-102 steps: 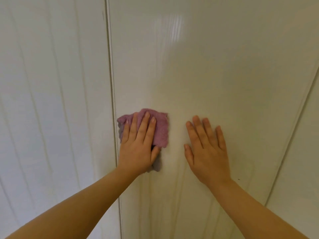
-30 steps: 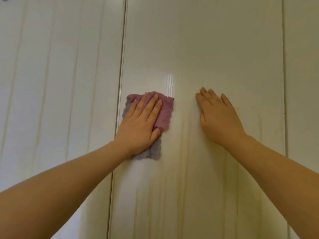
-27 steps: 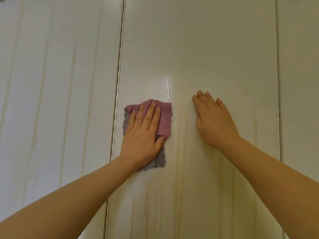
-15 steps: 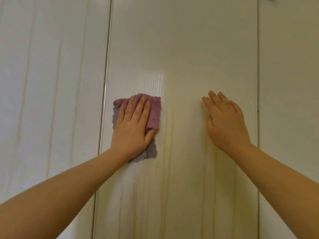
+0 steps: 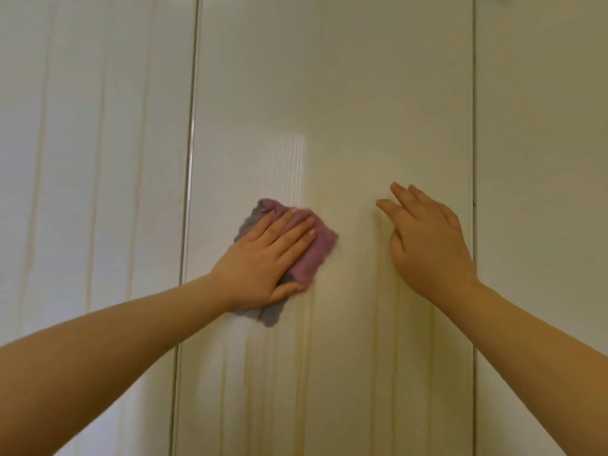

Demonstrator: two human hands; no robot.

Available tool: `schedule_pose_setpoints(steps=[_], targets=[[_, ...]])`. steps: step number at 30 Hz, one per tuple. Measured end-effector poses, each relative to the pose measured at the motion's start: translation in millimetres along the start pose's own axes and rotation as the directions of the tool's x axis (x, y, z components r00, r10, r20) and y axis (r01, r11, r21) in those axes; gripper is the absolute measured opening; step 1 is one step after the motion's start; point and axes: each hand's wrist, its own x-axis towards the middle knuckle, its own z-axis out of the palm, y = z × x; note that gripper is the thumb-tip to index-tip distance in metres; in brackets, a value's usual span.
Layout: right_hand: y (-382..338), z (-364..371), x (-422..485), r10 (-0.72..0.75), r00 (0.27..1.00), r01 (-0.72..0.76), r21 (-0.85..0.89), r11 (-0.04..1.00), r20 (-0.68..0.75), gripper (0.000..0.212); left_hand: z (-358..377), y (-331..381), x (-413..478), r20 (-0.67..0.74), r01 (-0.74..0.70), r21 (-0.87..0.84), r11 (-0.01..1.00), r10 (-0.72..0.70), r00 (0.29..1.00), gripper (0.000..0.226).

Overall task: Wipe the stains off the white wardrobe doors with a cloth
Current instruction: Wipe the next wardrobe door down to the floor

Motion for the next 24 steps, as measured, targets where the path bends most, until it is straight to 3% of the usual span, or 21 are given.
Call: schedule_pose_setpoints(steps=[1, 2, 4, 6, 7, 8, 9, 11, 13, 14, 16, 17, 18, 19, 21, 23, 24], targets=[[1.1, 0.7, -0.9, -0.006, 1.000, 0.006, -0.009, 1.000, -0.006, 0.059, -2.5, -13.3, -3.0, 0.022, -0.091, 0.054, 0.994, 0.089, 0.996, 0.074], [2.6, 0.3, -1.3, -0.012, 1.000, 0.012, -0.019, 1.000, -0.016, 0.058, -4.7, -26.0, -0.4, 0.035, -0.073, 0.071, 0.995, 0.071, 0.997, 0.076], [5.3, -1.6, -0.7, -0.010, 1.000, 0.009, -0.024, 1.000, -0.023, 0.058, -9.5, -47.4, 15.9, -0.026, 0.215, 0.026, 0.976, -0.214, 0.977, 0.085], [7.3, -4.8, -0.1, 0.001, 0.999, -0.002, -0.023, 1.000, -0.032, 0.057, -10.0, -41.9, 35.1, -0.033, 0.504, -0.062, 0.861, -0.507, 0.861, 0.091], [7.7, -6.3, 0.0, 0.004, 0.999, -0.005, -0.024, 1.000, -0.038, 0.057, -8.2, -31.3, 40.8, -0.045, 0.566, -0.081, 0.820, -0.570, 0.820, 0.090], [7.7, -7.0, 0.1, 0.010, 0.999, -0.010, -0.025, 1.000, -0.035, 0.058, -5.8, -17.5, 40.7, -0.055, 0.545, -0.087, 0.834, -0.550, 0.833, 0.089], [7.4, -7.8, -0.8, 0.020, 1.000, -0.020, -0.025, 0.999, -0.025, 0.059, -2.4, -2.6, 35.5, -0.045, 0.439, -0.087, 0.894, -0.444, 0.895, 0.088], [5.1, -7.7, -4.0, 0.019, 1.000, -0.019, -0.025, 1.000, 0.003, 0.060, -0.4, 15.5, 13.6, 0.024, 0.086, -0.065, 0.994, -0.085, 0.996, 0.080], [3.7, -8.1, -7.9, -0.007, 1.000, 0.007, -0.033, 0.999, 0.004, 0.058, -7.1, -2.4, 5.1, 0.083, -0.181, 0.038, 0.983, 0.177, 0.981, 0.075], [4.0, -9.5, -9.1, -0.020, 1.000, 0.019, -0.037, 0.999, -0.010, 0.056, -11.7, -15.0, 9.8, 0.079, -0.172, 0.053, 0.984, 0.168, 0.983, 0.076], [6.0, -13.7, -10.1, -0.024, 0.999, 0.023, -0.035, 0.999, -0.038, 0.053, -19.7, -35.8, 24.9, 0.021, 0.166, 0.001, 0.986, -0.166, 0.986, 0.087], [7.9, -16.4, -10.2, -0.014, 0.999, 0.012, -0.033, 0.999, -0.046, 0.053, -21.1, -39.3, 33.2, 0.024, 0.364, -0.030, 0.931, -0.364, 0.931, 0.092], [9.3, -18.0, -10.4, -0.002, 0.999, 0.000, -0.031, 1.000, -0.050, 0.053, -22.2, -33.7, 37.9, 0.025, 0.461, -0.044, 0.886, -0.461, 0.887, 0.094], [11.0, -19.3, -11.1, 0.007, 0.999, -0.009, -0.034, 0.999, -0.054, 0.053, -20.5, -19.8, 39.1, 0.015, 0.445, -0.051, 0.894, -0.445, 0.896, 0.095], [13.6, -19.6, -14.6, 0.013, 0.999, -0.015, -0.046, 0.999, -0.051, 0.052, -11.1, 17.2, 26.1, 0.087, 0.150, -0.084, 0.985, -0.143, 0.986, 0.091], [17.8, -18.9, -20.0, -0.006, 0.998, 0.003, -0.064, 0.998, -0.057, 0.051, -9.4, 22.8, 10.2, 0.166, -0.127, -0.029, 0.991, 0.130, 0.978, 0.082], [21.6, -20.1, -21.8, -0.015, 0.997, 0.010, -0.069, 0.998, -0.070, 0.050, -9.5, 12.0, 11.8, 0.130, -0.158, 0.034, 0.987, 0.153, 0.980, 0.080]])
